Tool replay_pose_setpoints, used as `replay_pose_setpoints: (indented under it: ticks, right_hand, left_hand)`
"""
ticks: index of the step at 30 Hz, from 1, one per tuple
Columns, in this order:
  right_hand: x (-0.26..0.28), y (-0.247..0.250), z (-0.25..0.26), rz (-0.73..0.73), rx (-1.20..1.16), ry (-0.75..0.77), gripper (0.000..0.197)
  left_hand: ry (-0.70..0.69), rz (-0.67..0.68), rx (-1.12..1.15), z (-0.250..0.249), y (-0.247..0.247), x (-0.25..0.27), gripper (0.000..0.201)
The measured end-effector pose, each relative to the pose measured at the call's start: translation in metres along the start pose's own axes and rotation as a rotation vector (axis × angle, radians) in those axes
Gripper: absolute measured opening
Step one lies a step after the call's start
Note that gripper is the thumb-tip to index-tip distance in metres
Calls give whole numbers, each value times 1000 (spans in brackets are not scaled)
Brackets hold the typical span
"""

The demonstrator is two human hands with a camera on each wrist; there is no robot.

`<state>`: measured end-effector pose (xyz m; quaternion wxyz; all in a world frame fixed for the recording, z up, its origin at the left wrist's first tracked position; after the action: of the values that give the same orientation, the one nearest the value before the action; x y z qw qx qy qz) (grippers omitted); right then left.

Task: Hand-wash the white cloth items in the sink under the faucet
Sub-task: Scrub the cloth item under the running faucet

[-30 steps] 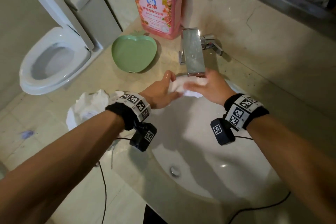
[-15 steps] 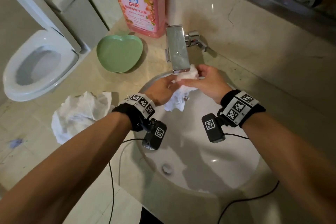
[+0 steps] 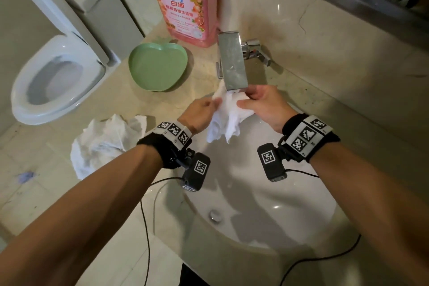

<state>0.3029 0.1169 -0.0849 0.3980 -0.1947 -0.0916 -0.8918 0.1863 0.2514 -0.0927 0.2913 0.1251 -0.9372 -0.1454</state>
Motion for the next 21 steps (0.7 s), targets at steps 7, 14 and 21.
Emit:
replay_pose_setpoints:
  ticks: [7,14,21]
  right_hand:
    - [0,-16,-13,39,-30,-141,25]
    - [0,-20,-18,17,-14,-85,33]
    - [10,0,-14,-47,161,44,49]
  left_hand:
    - [205,-128,439,13,26,9,40]
    - [128,-63,429,13,33,12,27]
    - [73,-75,222,11,16,2,19]
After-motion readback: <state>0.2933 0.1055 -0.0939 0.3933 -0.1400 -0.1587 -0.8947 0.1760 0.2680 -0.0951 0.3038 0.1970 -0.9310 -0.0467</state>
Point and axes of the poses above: each hand's wrist, its own x-axis away from the middle knuckle, its own y-axis out of the back of the hand, z = x × y, the point moved 4 cm from there along -x, towards the middle knuckle, and after that the axes turned 5 degrees about -x, right-handed, at the moved point
